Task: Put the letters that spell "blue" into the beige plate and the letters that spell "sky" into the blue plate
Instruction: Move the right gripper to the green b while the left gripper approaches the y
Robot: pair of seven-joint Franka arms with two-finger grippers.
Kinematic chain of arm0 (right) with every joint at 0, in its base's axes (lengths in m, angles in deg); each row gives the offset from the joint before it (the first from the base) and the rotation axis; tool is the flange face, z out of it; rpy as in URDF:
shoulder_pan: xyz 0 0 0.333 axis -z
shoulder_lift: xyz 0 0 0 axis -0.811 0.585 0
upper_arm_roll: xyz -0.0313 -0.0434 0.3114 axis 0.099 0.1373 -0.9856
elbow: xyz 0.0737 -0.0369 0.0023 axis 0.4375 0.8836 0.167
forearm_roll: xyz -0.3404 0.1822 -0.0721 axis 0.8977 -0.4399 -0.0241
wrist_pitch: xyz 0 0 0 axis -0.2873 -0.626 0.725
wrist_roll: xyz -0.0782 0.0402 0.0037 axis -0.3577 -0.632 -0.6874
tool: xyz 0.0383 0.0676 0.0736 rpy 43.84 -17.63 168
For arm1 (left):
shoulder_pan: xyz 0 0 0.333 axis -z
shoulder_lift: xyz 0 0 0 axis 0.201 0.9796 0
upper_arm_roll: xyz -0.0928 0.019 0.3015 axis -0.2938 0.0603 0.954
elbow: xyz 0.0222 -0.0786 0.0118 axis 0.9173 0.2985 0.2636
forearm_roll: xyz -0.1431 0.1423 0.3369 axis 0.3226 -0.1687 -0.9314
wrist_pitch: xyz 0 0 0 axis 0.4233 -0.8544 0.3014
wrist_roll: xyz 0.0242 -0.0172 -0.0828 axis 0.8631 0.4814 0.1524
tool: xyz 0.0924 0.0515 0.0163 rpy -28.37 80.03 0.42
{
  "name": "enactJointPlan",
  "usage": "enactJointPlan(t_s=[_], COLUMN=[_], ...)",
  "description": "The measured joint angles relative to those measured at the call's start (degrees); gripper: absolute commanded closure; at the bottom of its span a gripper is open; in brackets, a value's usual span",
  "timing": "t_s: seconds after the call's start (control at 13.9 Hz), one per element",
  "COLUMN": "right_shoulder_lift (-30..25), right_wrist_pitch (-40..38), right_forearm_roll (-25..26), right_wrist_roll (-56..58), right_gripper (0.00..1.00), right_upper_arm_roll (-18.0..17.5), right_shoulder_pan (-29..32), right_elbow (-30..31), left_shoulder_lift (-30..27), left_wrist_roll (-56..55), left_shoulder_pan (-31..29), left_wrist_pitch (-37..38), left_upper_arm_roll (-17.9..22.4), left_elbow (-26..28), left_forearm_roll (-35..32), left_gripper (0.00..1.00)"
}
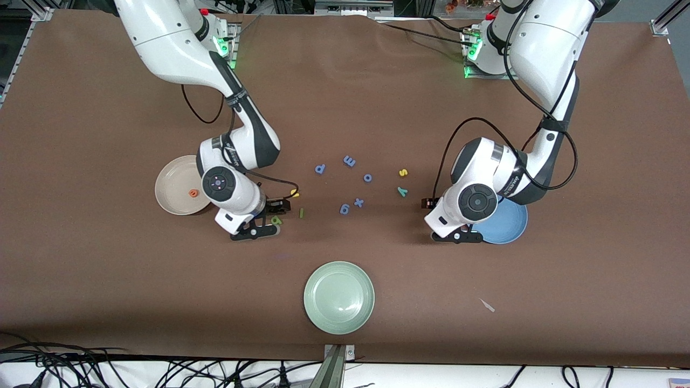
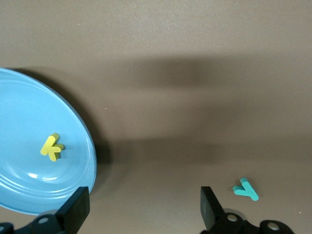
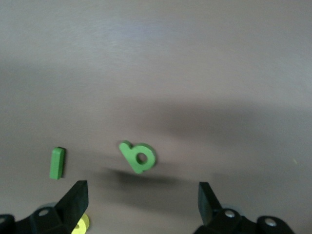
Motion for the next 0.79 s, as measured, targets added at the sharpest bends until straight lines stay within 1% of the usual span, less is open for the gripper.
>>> enactJointPlan(t_s=[0.22,0.36,0.58,0.65,0.72,0.79], right_shoulder_lift=[0.18,0.4,1.54,1.95,2.23,2.42], right_wrist_pitch=[0.52,1.4,3.58,4.01,4.31,4.5], right_forearm_roll=[2.47,4.53,5.43,5.44,5.45,5.45], right_wrist_roll=[6.15,7.71,9.75,10.55,11.02,11.33], right_gripper=[0.0,0.0,0.01,0.02,0.09,0.13], right_upper_arm_roll=[0.0,0.0,0.0,0.0,0.0,0.0], right_shoulder_pan=[-0.39,-0.4,-0.52,-0.57,-0.59,-0.59], right_elbow=[-0.01,0.0,0.0,0.0,0.0,0.0], left_shoulder_lift=[0.13,0.17,0.18,0.18,0.18,0.19], left_wrist_roll=[0.0,0.0,0.0,0.0,0.0,0.0], left_shoulder_pan=[0.0,0.0,0.0,0.0,0.0,0.0], left_wrist_pitch=[-0.16,-0.35,-0.43,-0.44,-0.46,-0.47], left_upper_arm_roll=[0.0,0.0,0.0,0.0,0.0,0.0], left_elbow=[0.0,0.0,0.0,0.0,0.0,0.0], left_forearm_roll=[0.0,0.0,0.0,0.0,0.0,0.0], left_gripper=[0.0,0.0,0.0,0.0,0.0,0.0])
